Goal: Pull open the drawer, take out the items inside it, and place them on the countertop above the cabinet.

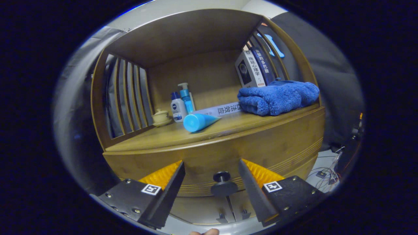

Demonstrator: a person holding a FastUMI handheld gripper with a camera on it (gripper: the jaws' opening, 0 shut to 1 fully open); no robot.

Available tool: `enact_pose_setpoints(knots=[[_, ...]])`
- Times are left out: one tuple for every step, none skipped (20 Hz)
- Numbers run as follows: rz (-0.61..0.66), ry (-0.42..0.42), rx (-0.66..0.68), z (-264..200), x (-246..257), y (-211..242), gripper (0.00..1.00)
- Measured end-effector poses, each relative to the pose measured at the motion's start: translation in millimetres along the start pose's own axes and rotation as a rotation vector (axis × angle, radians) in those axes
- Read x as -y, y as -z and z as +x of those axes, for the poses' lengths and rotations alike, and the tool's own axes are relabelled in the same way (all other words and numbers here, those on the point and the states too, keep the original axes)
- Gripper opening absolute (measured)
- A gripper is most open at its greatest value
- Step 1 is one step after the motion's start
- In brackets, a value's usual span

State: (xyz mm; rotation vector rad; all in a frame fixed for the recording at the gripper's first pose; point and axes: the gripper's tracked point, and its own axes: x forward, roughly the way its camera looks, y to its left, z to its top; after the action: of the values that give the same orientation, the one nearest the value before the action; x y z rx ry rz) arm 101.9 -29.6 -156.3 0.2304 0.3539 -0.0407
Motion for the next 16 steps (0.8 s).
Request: enact_pose_setpoints(knots=[[0.0,0.003,0.008,-2.5,1.2,-2.5,0.98],[0.002,0.006,0.021,-5.3,2.6,-5.9,0.98],[0.006,0.015,0.032,-8.1,5.8,-9.9,0.98],[0.008,0.026,0.043,-12.8,9.7,-12.9,0.98],[0.003,0.04,0.055,-17.8,14.1,-17.5,0.98],[-0.004,0.056,0.066,-23.7,20.1,-22.1,0.98],[-0.014,0.069,0.073,-30.0,25.2,-25.9,0.98],[-0.027,0.082,0.085,-37.2,31.9,-31.8,0.98],[-0.034,0.102,0.093,-44.2,40.9,-37.3,0.98],[-0.041,0.121,0.104,-52.7,49.7,-43.8,0.98],[-0.051,0.142,0.121,-61.0,58.4,-54.1,0.98],[-0.061,0.167,0.148,-70.6,68.7,-68.5,0.98],[-0.069,0.187,0.171,-79.3,77.2,-81.7,0.98],[-0.081,0.211,0.198,-90.9,87.0,-97.5,0.98],[-0.095,0.235,0.225,-102.9,96.4,-114.2,0.98],[-0.108,0.256,0.256,-115.3,104.5,-131.2,0.98]])
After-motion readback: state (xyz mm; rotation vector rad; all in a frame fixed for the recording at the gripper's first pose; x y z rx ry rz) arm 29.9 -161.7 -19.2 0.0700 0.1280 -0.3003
